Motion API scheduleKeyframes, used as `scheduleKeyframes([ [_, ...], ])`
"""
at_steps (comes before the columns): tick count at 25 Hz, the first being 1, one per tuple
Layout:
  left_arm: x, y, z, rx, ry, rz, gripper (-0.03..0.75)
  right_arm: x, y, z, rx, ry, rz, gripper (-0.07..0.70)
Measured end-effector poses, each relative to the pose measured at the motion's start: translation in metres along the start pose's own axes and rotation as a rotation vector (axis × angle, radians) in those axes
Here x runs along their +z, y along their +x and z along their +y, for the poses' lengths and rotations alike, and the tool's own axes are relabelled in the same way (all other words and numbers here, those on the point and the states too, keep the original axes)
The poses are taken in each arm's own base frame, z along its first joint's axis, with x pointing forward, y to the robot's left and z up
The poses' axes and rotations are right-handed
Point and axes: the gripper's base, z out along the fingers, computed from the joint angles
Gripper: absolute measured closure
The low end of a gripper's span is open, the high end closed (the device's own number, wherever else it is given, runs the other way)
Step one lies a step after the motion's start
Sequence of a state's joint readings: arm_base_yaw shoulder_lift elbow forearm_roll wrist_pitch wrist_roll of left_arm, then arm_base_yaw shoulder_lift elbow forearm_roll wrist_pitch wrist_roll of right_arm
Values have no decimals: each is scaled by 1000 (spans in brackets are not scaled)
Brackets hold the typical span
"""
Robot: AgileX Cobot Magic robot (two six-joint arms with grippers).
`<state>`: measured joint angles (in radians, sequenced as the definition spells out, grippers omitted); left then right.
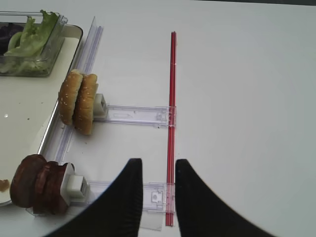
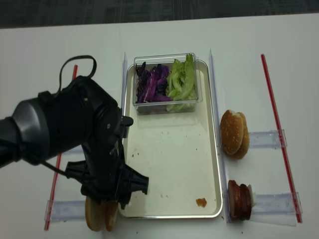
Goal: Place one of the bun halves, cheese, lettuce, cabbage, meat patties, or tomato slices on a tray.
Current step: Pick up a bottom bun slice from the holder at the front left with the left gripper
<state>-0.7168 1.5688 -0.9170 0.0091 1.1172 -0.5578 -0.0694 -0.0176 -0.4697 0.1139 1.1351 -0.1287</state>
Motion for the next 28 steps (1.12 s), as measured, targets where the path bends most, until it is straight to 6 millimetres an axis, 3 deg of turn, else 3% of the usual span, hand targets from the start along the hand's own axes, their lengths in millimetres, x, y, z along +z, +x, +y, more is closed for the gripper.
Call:
scheduleKeyframes([
  [6, 0, -1, 1, 5, -8, -6, 388, 0, 0, 0, 0, 0, 0, 430],
  [15, 0, 1, 6, 12, -63, 9, 599, 0, 0, 0, 2, 0, 0, 430],
  [28, 0, 1, 7, -9, -78, 16, 606, 0, 0, 0, 2, 0, 0, 430],
])
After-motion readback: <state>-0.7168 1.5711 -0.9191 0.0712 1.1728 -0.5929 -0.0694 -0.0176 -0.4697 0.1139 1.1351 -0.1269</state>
